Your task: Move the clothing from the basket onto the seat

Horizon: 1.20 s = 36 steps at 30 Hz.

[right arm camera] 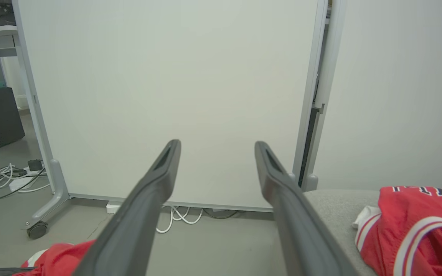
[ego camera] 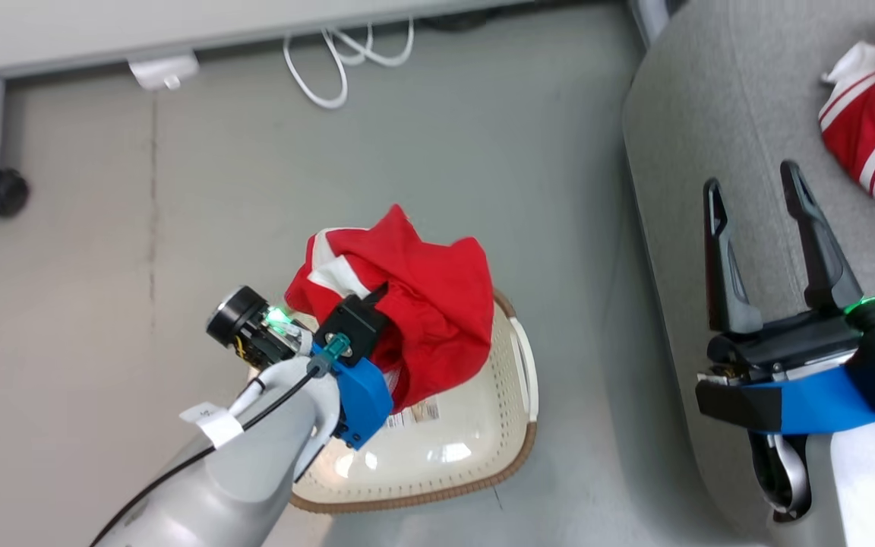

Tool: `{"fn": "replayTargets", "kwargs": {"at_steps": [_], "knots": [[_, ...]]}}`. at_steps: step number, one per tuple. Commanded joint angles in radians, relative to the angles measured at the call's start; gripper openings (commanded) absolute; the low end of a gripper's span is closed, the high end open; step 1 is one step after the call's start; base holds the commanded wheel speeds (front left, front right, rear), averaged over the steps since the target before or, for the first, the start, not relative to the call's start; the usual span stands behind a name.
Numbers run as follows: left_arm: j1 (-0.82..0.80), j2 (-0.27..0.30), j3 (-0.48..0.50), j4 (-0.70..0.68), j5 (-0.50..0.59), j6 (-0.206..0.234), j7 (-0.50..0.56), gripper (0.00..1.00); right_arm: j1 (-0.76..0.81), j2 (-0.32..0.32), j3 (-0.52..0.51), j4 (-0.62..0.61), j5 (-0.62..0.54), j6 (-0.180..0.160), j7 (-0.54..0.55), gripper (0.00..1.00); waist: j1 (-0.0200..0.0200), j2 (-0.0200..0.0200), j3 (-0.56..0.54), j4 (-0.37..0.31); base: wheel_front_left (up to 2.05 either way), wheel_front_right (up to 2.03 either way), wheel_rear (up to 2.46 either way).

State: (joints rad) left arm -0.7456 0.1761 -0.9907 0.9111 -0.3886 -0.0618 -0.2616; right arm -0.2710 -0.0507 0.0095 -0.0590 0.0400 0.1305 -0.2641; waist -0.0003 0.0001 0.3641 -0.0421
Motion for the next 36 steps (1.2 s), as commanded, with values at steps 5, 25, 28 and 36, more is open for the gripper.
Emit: {"fn": "replayTargets", "kwargs": {"at_steps": [5, 25, 28, 36], "knots": [[0.054, 0.014, 0.069, -0.101, 0.011, 0.008, -0.005, 0.0, 0.05, 0.001, -0.003, 0.021, 0.012, 0.001, -0.001, 1.0, 0.0003, -0.0001, -0.104, 0.03, 0.0, 0.0, 0.0], [0.092, -0.007, 0.304, -0.345, -0.005, -0.015, -0.005, 0.0, 0.132, 0.001, -0.007, 0.053, 0.065, 0.001, 0.0, 1.0, 0.0003, -0.0001, -0.241, 0.063, 0.0, 0.0, 0.0], [0.092, -0.014, 0.322, -0.377, -0.022, -0.023, -0.005, 0.0, 0.138, 0.001, -0.007, 0.055, 0.069, 0.001, 0.0, 1.0, 0.0003, -0.0001, -0.249, 0.068, 0.0, 0.0, 0.0], [0.096, -0.028, 0.338, -0.442, -0.07, -0.024, 0.012, 0.0, 0.156, 0.001, -0.008, 0.06, 0.087, 0.001, 0.0, 1.0, 0.0003, -0.0001, -0.26, 0.078, 0.0, 0.0, 0.0]]}}
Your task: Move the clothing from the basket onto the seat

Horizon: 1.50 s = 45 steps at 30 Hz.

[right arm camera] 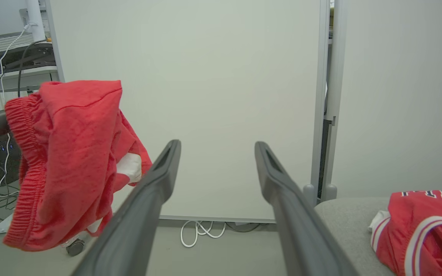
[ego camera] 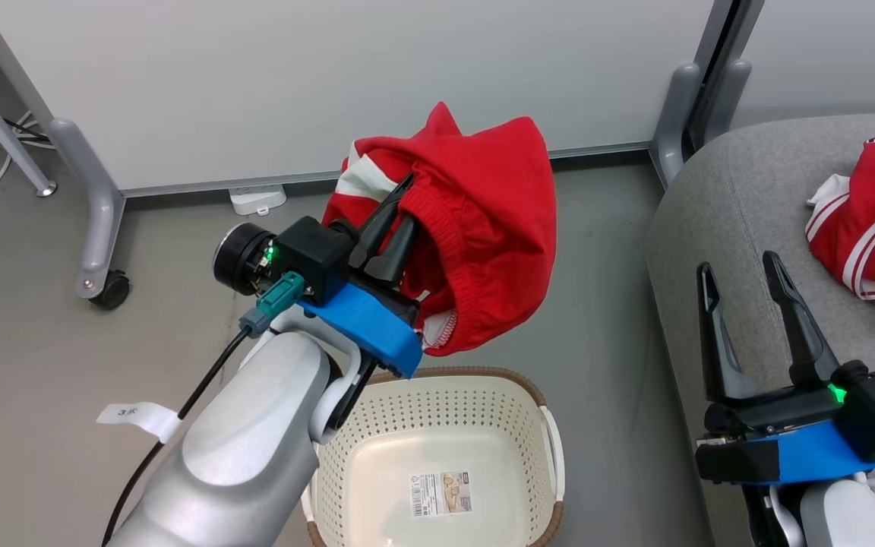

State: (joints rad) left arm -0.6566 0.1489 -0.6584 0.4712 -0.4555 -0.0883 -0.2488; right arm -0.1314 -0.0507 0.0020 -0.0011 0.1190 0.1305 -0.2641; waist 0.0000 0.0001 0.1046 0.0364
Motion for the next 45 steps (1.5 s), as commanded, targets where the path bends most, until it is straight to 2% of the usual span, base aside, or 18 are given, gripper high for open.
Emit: {"fn": "replayTargets", "kwargs": {"at_steps": [1, 12, 21, 25, 33, 39, 45], "knots": [[0.008, -0.001, 0.006, -0.013, -0.004, 0.006, 0.001, 0.0, 0.017, 0.001, -0.001, 0.003, 0.01, 0.001, 0.0, 1.0, 0.0, -0.0001, 0.0, 0.0, 0.0, 0.0, 0.0], [0.025, 0.01, -0.009, -0.07, -0.01, 0.022, 0.019, 0.0, -0.003, 0.001, 0.015, -0.004, 0.023, 0.001, 0.0, 1.0, 0.0, -0.0001, 0.001, 0.0, 0.0, 0.0, 0.0], [0.011, 0.011, -0.018, -0.08, -0.009, 0.024, 0.018, 0.0, -0.096, 0.001, 0.138, -0.003, 0.017, 0.001, 0.0, 1.0, 0.0, -0.0001, 0.007, 0.005, 0.0, 0.0, 0.0], [0.004, 0.005, -0.023, -0.079, -0.008, 0.024, 0.013, 0.0, -0.142, -0.009, 0.214, 0.055, 0.028, 0.001, 0.0, 1.0, 0.0, -0.0001, 0.01, 0.012, 0.0, 0.0, 0.0], [-0.006, -0.011, -0.041, -0.08, -0.002, 0.021, 0.007, 0.0, -0.224, -0.007, 0.294, 0.23, 0.061, 0.001, 0.0, 1.0, 0.0, -0.0001, 0.014, 0.03, 0.0, 0.0, 0.0], [-0.009, -0.018, -0.055, -0.077, 0.001, 0.016, 0.0, 0.0, -0.285, -0.004, 0.364, 0.331, 0.166, 0.001, 0.0, 1.0, 0.0, -0.0001, 0.018, 0.04, 0.0, 0.0, 0.0], [-0.013, -0.026, -0.067, -0.071, 0.002, 0.011, -0.003, 0.0, -0.337, -0.008, 0.421, 0.379, 0.251, 0.001, 0.0, 1.0, 0.0, -0.0001, 0.018, 0.047, 0.0, 0.0, 0.0]]}}
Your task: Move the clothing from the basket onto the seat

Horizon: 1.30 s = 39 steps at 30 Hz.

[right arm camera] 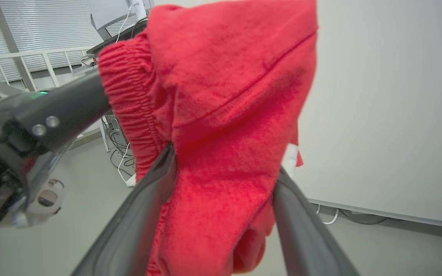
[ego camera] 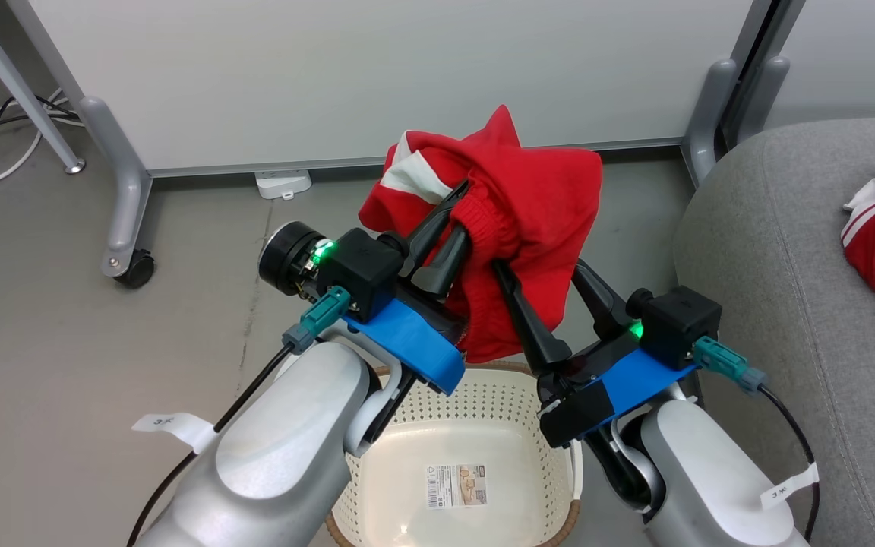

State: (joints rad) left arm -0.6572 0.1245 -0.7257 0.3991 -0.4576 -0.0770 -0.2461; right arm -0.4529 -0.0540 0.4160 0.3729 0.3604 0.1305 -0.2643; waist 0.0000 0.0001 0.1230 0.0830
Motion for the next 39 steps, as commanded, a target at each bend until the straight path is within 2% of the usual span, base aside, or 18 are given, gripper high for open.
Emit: {"fn": "replayTargets", "kwargs": {"at_steps": [1, 3, 4, 5, 6, 29, 30, 31, 32, 39], "knots": [[-0.012, -0.001, -0.002, 0.003, 0.004, -0.001, -0.005, 0.0, -0.021, -0.004, 0.018, 0.013, 0.023, 0.001, 0.0, 1.0, 0.0, -0.0001, -0.001, 0.001, 0.0, 0.0, 0.0], [-0.012, -0.003, -0.005, 0.003, 0.004, -0.001, -0.007, 0.0, -0.034, -0.008, 0.033, 0.022, 0.036, 0.001, 0.0, 1.0, 0.0, -0.0001, -0.002, 0.001, 0.0, 0.0, 0.0], [-0.011, -0.005, -0.006, 0.003, 0.004, -0.001, -0.008, 0.0, -0.037, -0.011, 0.038, 0.03, 0.04, 0.001, 0.0, 0.77, 0.0, -0.0001, -0.002, 0.002, 0.0, 0.0, 0.0], [-0.01, -0.005, -0.008, 0.004, 0.004, -0.002, -0.009, 0.0, -0.039, -0.011, 0.038, 0.034, 0.043, 0.001, 0.0, 0.28, 0.0, -0.0001, -0.003, 0.002, 0.0, 0.0, 0.0], [-0.01, -0.006, -0.009, 0.004, 0.003, -0.003, -0.01, 0.0, -0.041, -0.011, 0.034, 0.036, 0.044, 0.001, 0.0, 0.0, 0.0, -0.0001, -0.004, 0.002, 0.0, 0.0, 0.0], [0.005, 0.0, -0.022, 0.024, -0.005, -0.001, -0.015, 0.0, -0.008, 0.0, -0.002, -0.013, 0.043, 0.001, 0.0, 0.0, 0.0, -0.0001, -0.009, -0.005, 0.0, 0.0, 0.0], [0.004, 0.0, -0.023, 0.026, -0.005, 0.0, -0.015, 0.2, -0.008, 0.0, -0.004, -0.02, 0.045, 0.001, 0.0, 0.0, 0.0, -0.0001, -0.007, -0.005, 0.0, 0.0, 0.0], [0.004, 0.0, -0.024, 0.027, -0.004, 0.002, -0.015, 0.63, -0.009, 0.0, -0.008, -0.026, 0.047, 0.001, 0.0, 0.0, 0.0, -0.0001, -0.005, -0.004, 0.0, 0.0, 0.0], [0.002, 0.0, -0.024, 0.029, -0.003, 0.004, -0.015, 1.0, -0.009, 0.001, -0.013, -0.031, 0.047, 0.001, 0.0, 0.0, 0.0, -0.0001, -0.003, -0.004, 0.0, 0.0, 0.0], [0.004, 0.005, -0.034, 0.041, -0.004, 0.005, -0.014, 1.0, -0.008, 0.002, -0.055, -0.063, 0.054, 0.001, 0.0, 0.0, 0.0, -0.0001, 0.01, -0.002, 0.0, 0.0, 0.0]]}}
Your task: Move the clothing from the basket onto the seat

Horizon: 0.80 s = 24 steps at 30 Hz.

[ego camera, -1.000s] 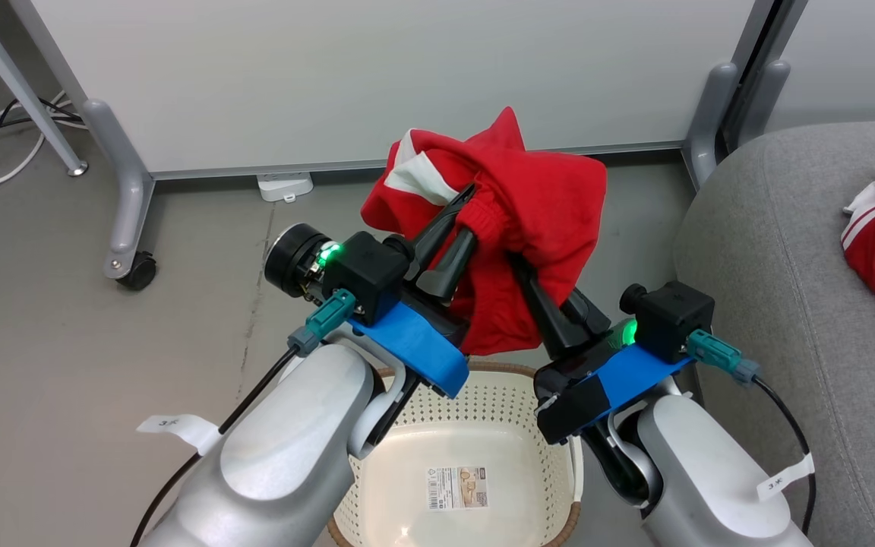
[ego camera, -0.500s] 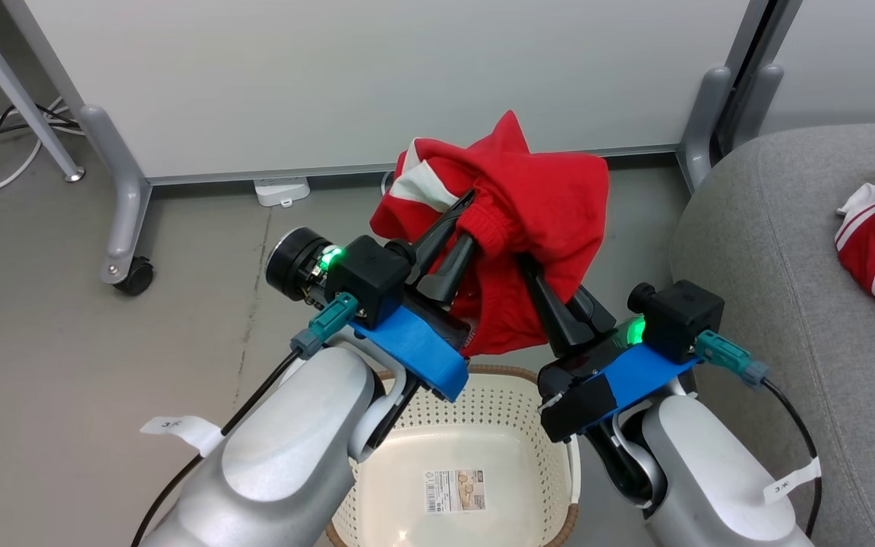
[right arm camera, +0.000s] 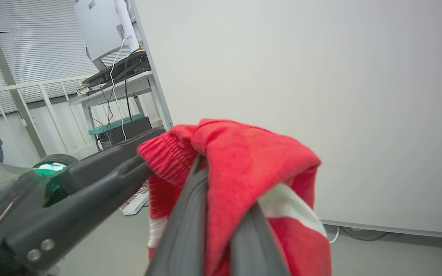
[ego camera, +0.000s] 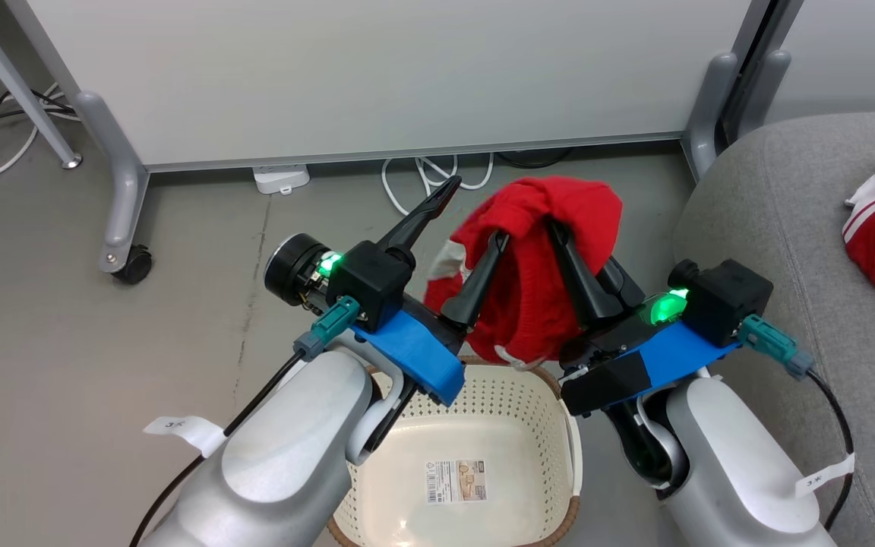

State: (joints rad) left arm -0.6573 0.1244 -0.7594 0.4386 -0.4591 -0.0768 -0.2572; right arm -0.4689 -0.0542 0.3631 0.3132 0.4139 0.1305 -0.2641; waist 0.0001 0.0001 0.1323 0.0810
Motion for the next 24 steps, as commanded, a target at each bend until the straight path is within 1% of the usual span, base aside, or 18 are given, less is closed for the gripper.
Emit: {"fn": "replayTargets", "kwargs": {"at_steps": [1, 11, 24], "knots": [[0.005, 0.007, -0.001, 0.002, -0.003, 0.005, -0.003, 1.0, 0.009, 0.002, -0.008, -0.008, -0.002, 0.001, 0.0, 0.0, -0.0001, -0.0001, 0.002, -0.001, 0.0, 0.0, 0.0], [0.012, 0.02, -0.002, -0.006, -0.001, 0.015, -0.005, 1.0, 0.013, 0.002, -0.08, -0.03, -0.027, 0.001, 0.0, 0.0, -0.0001, -0.0001, 0.021, -0.028, 0.0, 0.0, 0.0], [0.004, 0.038, -0.01, -0.016, 0.001, 0.018, -0.006, 1.0, 0.039, -0.004, -0.157, -0.067, -0.061, 0.001, 0.0, 0.0, -0.0001, -0.0001, 0.059, -0.127, 0.0, 0.0, 0.0]]}}
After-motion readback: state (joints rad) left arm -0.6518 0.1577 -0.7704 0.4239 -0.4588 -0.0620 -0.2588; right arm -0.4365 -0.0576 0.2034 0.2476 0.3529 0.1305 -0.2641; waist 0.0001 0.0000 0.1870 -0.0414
